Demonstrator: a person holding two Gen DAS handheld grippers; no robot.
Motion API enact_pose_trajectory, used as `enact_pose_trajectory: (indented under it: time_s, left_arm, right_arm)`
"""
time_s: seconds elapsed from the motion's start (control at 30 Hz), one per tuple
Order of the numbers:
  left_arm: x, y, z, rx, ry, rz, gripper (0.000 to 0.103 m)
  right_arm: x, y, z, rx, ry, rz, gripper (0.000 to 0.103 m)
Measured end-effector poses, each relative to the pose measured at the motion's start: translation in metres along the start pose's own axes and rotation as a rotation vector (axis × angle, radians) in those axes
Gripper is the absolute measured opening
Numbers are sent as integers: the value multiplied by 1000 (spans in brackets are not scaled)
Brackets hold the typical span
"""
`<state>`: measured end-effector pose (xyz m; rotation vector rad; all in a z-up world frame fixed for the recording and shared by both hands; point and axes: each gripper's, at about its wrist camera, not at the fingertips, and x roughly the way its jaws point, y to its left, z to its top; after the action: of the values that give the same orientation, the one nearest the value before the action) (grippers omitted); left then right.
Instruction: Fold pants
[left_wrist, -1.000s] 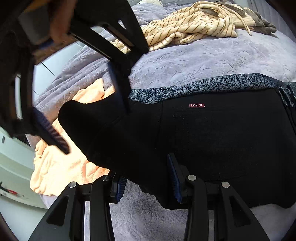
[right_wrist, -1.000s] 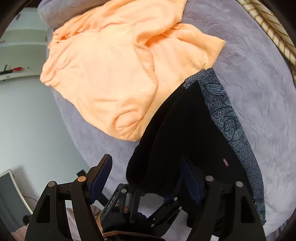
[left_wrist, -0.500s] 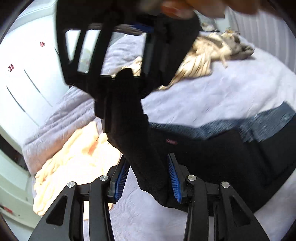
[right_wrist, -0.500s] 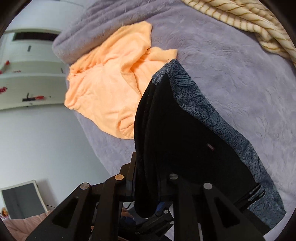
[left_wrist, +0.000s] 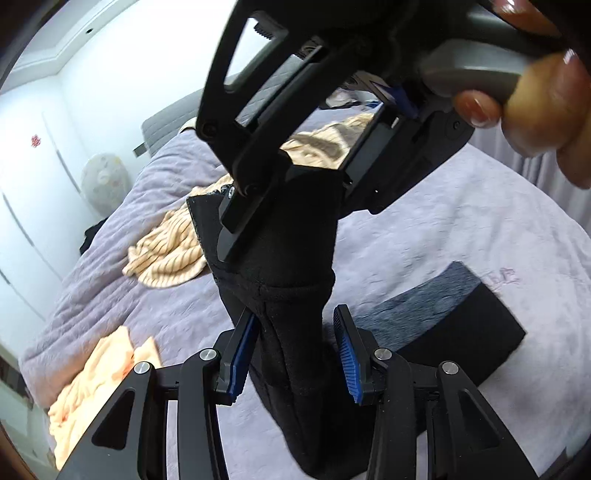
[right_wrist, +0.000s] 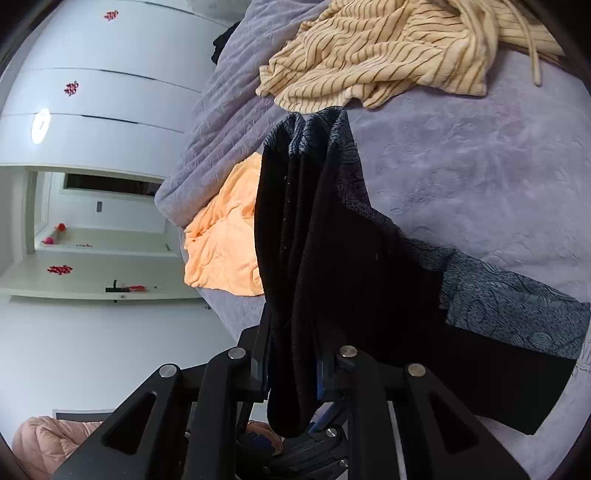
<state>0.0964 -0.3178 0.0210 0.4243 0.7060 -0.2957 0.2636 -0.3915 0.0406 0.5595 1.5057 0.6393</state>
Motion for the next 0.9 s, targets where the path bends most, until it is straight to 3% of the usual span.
enact_pose_trajectory:
  time_s: [0.2,0.37,0.53,0.7,0.8,0.9]
  left_arm:
    - [-7,-70,18,104,-13,-71,43]
    - [10,-134,9,204,32,-141,43]
    - [40,-186,-16,282,118,-190,43]
    - [61,-226,-41,355,193,-251,43]
    - [59,-233,-49,386,201,-261,47]
    - [48,-223,-46,360,204,-302,56]
  right_arm:
    - [-57,-54,-38,58,-110,62,20]
    - [-75,-120,-71,161,-164,73,22]
    - [-69,-188,-102,261,-190,57,22]
    - [-36,-252,-126,340,-176,-1,22]
    - [-19,-283,-138,369,-159,-46,22]
    - [-17,-297,-147,426,-189,9,19]
